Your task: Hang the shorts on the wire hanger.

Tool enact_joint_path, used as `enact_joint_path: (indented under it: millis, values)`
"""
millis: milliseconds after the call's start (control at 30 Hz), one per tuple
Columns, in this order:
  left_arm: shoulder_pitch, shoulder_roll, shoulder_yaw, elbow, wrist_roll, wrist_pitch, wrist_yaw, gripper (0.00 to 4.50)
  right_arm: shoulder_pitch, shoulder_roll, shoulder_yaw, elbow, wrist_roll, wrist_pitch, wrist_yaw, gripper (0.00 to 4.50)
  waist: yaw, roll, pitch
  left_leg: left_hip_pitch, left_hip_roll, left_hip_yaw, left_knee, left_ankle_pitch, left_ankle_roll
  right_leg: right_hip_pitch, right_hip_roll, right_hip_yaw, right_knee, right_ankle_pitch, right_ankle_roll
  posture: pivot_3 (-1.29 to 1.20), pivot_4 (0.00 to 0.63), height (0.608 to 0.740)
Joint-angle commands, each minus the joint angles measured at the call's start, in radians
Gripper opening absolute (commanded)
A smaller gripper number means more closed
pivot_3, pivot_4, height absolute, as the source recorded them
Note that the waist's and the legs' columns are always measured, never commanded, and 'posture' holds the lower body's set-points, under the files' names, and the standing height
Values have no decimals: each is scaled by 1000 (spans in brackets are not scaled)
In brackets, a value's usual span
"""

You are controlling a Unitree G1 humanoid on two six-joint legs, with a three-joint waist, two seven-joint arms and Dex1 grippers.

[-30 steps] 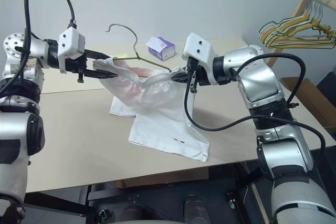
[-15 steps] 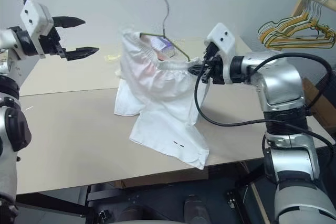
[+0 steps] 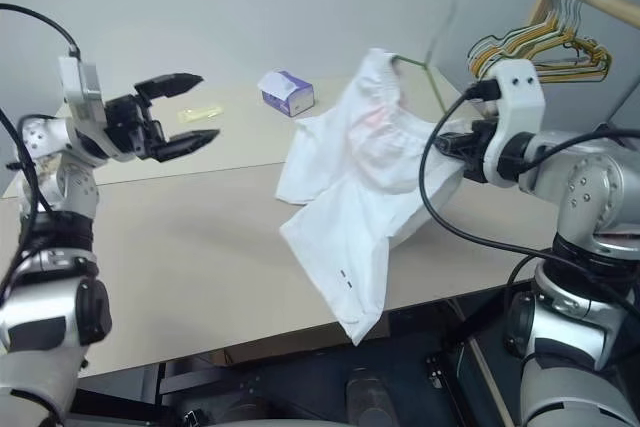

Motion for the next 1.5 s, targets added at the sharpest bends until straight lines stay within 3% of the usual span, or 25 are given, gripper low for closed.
enact_joint_path:
  millis: [33, 267, 367, 500, 800, 1000, 1500]
  values:
    - [23, -9, -1, -184, -60, 71, 62, 4500, 3, 63, -86, -54, 14, 8, -193, 62, -13, 1, 0, 0, 0, 0, 0, 0, 0, 0, 0, 0, 0, 0, 0, -234, 0, 740]
    - [75, -36, -21, -337, -99, 143, 150, 4500, -38, 208, -203, -89, -72, 8, -564, 62, -54, 8, -4, 7, -1, 1, -3, 0, 0, 3, 0, 5, -3, 0, 0, -270, 0, 740]
    - [85, -42, -30, -358, -100, 151, 171, 4500, -106, 271, -262, -100, -155, 8, -694, 62, -67, 10, -6, 7, -1, 1, -3, 0, 0, 3, 1, 6, -3, 0, 1, -270, 0, 740]
    - [99, -46, -38, -382, -102, 156, 191, 4500, -170, 291, -249, -66, -311, 8, -818, 62, -82, 12, -6, 8, -1, 1, -3, 0, 0, 3, 1, 6, -4, 0, 1, -270, 0, 740]
    - [130, -41, -57, -411, -86, 158, 219, 4500, -367, 228, -314, 141, -428, 1, -779, 62, -120, 14, -5, 10, -2, 2, -5, 0, 0, 5, 1, 8, -5, 0, 1, -267, 0, 740]
    - [134, -36, -64, -426, -85, 162, 228, 4500, -474, 180, -385, 389, -453, -153, -795, 62, -132, 14, -5, 10, -2, 2, -6, 0, 0, 5, 1, 8, -6, 0, 1, -255, 0, 740]
    - [177, -27, -59, -478, -90, 163, 262, 4500, -630, -47, -475, 1039, -344, -484, -825, 62, -129, 18, -2, 11, -2, 4, -11, 0, 0, 7, 1, 9, -13, 0, 1, -222, 0, 740]
